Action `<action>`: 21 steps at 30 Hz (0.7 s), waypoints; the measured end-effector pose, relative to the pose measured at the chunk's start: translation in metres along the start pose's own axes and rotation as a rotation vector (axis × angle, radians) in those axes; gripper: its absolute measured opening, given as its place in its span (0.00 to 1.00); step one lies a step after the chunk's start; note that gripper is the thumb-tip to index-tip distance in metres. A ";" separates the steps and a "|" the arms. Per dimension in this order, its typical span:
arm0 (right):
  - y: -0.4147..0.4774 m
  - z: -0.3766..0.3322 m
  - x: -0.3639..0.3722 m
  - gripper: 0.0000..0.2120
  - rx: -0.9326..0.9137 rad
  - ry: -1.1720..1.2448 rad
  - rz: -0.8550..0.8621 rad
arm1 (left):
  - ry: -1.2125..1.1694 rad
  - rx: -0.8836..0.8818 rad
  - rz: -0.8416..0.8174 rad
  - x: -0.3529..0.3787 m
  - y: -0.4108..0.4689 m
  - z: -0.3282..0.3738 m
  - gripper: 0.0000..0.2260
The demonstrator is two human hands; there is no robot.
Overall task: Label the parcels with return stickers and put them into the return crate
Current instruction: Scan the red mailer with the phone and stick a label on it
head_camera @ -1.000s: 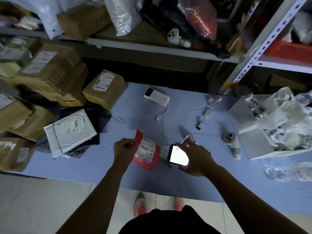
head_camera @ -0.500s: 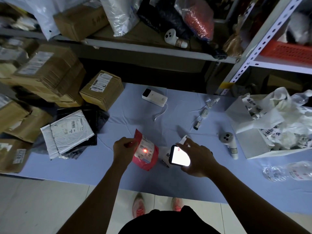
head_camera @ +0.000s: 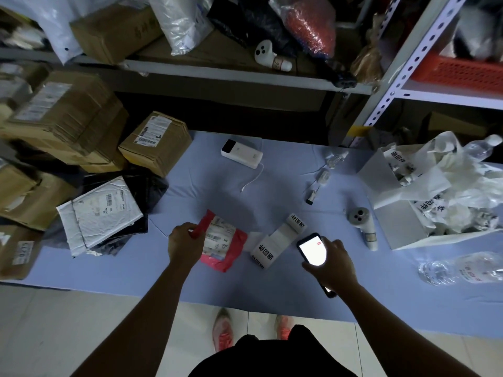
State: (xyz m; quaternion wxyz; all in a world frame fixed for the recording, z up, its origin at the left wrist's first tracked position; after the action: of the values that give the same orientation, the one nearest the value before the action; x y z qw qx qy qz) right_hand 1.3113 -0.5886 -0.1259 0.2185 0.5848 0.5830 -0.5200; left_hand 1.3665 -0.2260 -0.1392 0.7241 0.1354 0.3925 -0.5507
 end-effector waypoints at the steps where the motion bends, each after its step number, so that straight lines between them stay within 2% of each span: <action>1: 0.001 0.009 0.006 0.43 0.033 0.002 0.003 | 0.032 -0.012 -0.010 0.001 0.001 -0.003 0.06; 4: 0.003 0.029 0.023 0.43 0.097 -0.001 -0.012 | 0.172 -0.029 -0.047 0.006 -0.002 -0.004 0.14; 6: 0.005 0.036 0.033 0.43 0.120 -0.017 -0.017 | 0.328 -0.028 0.013 0.010 -0.011 0.004 0.18; 8: 0.007 0.038 0.039 0.43 0.122 -0.015 0.011 | 0.385 0.058 0.128 0.014 -0.021 0.019 0.15; 10: 0.010 0.039 0.042 0.42 0.116 -0.020 0.039 | 0.296 0.235 0.145 0.026 -0.031 0.039 0.11; 12: 0.015 0.040 0.042 0.42 0.108 -0.091 0.051 | 0.201 0.393 0.019 0.048 -0.040 0.056 0.05; 14: 0.018 0.042 0.042 0.42 0.104 -0.151 0.051 | 0.132 0.438 -0.200 0.073 -0.049 0.068 0.05; 16: 0.019 0.039 0.040 0.43 0.121 -0.183 0.043 | 0.097 0.382 -0.354 0.095 -0.055 0.072 0.16; 18: 0.020 0.031 0.038 0.43 0.097 -0.151 0.053 | 0.061 0.291 -0.421 0.107 -0.058 0.073 0.23; 21: 0.029 0.000 0.032 0.35 -0.192 0.144 0.003 | -0.015 0.251 -0.547 0.112 -0.054 0.073 0.22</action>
State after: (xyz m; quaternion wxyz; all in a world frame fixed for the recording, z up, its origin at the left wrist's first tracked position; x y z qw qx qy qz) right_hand 1.3303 -0.5808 -0.1643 0.2318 0.5978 0.6436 -0.4179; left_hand 1.3574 -0.3684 -0.1592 0.5295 0.1089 0.3379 -0.7705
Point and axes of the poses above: each hand's wrist, its own y-axis towards the middle knuckle, its own x-axis out of the palm, z = x × y, the point moved 2 cm from there along y, towards the middle knuckle, and after that the axes turned 3 degrees about y, right-handed, at the moved point
